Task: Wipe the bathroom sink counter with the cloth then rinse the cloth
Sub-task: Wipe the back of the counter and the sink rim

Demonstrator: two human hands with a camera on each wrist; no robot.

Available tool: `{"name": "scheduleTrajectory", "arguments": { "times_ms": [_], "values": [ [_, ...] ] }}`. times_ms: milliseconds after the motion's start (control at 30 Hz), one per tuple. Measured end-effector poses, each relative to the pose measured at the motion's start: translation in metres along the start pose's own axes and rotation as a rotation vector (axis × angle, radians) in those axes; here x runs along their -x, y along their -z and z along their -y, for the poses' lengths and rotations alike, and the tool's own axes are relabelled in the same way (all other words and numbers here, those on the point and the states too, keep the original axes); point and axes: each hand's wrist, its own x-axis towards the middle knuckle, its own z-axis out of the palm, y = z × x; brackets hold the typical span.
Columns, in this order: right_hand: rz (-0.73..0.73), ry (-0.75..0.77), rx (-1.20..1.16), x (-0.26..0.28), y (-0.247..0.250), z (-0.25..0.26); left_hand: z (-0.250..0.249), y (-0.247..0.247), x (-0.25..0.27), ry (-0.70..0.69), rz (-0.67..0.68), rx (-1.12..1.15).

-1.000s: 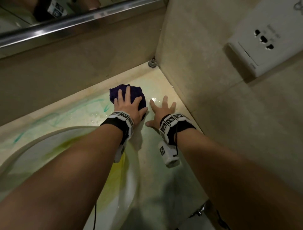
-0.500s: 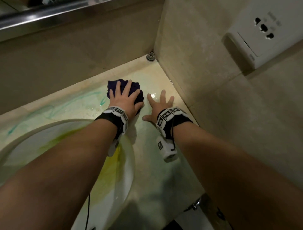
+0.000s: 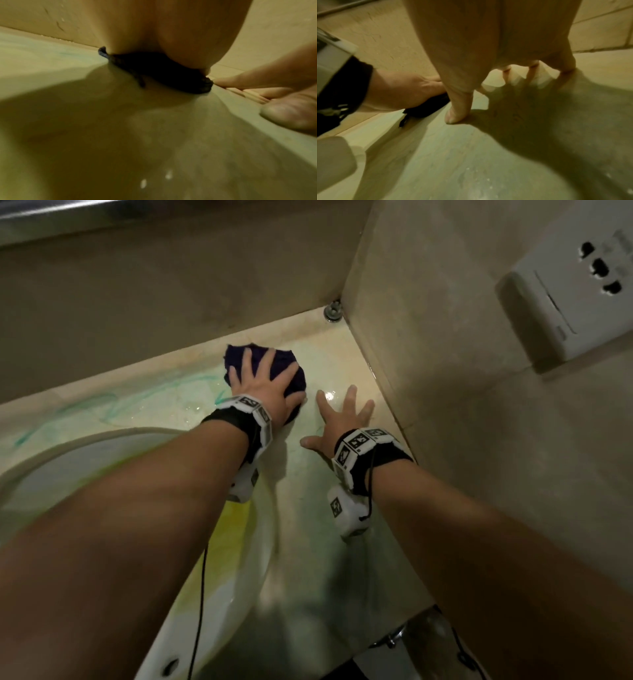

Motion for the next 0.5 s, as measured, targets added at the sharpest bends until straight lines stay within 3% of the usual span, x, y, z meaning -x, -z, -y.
{"name": "scheduleTrajectory", "arguments": {
  "times_ms": [267, 500],
  "values": [
    [0.038, -0.013, 0.0, 0.015, 0.015, 0.007, 0.016, -0.006, 0.043, -0.041, 0.009, -0.003],
    [0.057, -0.108, -0.073, 0.02, 0.012, 0.025, 0.068, 0.008, 0.037, 0.087, 0.023, 0.002]
  ]
}}
